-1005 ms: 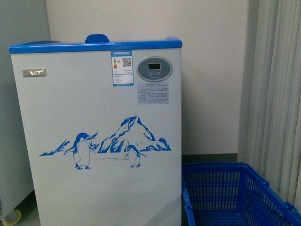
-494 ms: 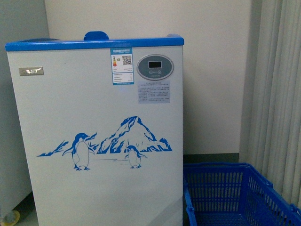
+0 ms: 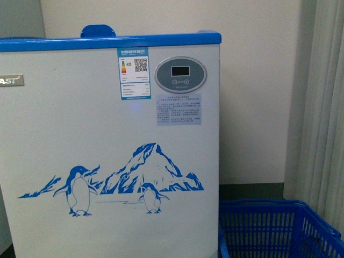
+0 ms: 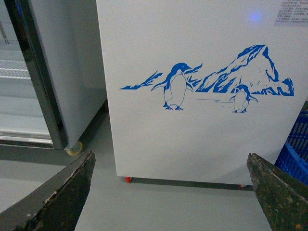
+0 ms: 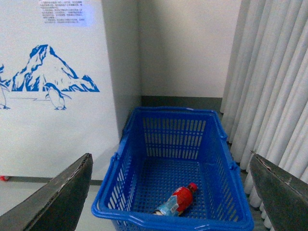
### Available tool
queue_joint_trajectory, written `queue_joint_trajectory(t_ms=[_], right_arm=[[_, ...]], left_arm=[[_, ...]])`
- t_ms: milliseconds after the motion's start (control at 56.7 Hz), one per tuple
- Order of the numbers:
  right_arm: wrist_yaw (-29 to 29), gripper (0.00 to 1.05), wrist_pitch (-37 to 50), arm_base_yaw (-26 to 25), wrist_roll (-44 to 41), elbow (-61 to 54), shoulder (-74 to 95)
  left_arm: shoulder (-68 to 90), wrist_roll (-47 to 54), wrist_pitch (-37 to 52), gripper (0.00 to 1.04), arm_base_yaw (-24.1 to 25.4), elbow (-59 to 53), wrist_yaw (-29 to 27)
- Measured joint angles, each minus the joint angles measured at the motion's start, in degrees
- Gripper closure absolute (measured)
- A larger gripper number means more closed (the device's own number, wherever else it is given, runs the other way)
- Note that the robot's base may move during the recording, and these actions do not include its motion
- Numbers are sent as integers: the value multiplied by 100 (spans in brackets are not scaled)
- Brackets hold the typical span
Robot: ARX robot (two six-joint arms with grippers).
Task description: Put drink in fridge
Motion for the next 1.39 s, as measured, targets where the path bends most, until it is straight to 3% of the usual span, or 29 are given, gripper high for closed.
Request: queue_joint_trajectory(t_ms=[1023,1094,1147,1252,1393], right_arm=[[31,7,-15,4,26,4,26],[1207,7,-1552,321,1012,702,1121],[1388,7,-2199,247,1784,1237,2459],[1005,7,-1742,-179,2887,1884,4920],[1008,7,-1121,-131,3355,2240,6671]], left_arm=[[0,0,0,8,0,0,-2],[0,-2,0,8,0,0,-4],[0,0,0,8,0,0,0],[0,0,0,8,0,0,-2],[0,0,0,8,0,0,0]])
